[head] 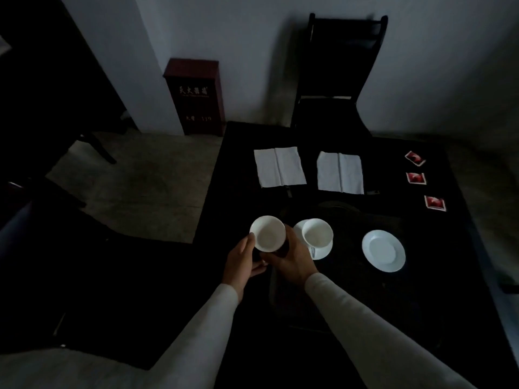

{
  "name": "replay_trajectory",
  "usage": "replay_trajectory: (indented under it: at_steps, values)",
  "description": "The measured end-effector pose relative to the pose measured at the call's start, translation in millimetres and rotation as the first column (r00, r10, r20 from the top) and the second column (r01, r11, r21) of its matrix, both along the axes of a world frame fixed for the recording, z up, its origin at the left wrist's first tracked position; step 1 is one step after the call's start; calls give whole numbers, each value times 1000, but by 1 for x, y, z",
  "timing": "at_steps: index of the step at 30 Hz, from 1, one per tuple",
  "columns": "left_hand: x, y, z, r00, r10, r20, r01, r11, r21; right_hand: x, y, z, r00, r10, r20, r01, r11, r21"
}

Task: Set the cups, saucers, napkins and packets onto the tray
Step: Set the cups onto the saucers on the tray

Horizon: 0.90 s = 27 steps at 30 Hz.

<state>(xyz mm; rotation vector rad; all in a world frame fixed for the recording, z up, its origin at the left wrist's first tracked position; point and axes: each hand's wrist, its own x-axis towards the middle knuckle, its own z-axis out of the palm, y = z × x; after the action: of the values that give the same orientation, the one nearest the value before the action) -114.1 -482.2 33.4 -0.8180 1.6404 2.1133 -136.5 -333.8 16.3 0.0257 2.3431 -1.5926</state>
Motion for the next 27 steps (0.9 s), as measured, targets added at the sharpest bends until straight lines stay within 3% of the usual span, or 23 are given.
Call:
replay_trajectory:
  at_steps: [10, 27]
  values:
    - [33, 39, 14, 989, -124, -78, 125, 992, 13, 46, 46, 20, 992, -121, -41, 120, 992, -32]
    - [47, 153, 20, 986, -142, -85, 143, 990, 10, 62, 161, 22, 988, -132, -82, 134, 991, 12]
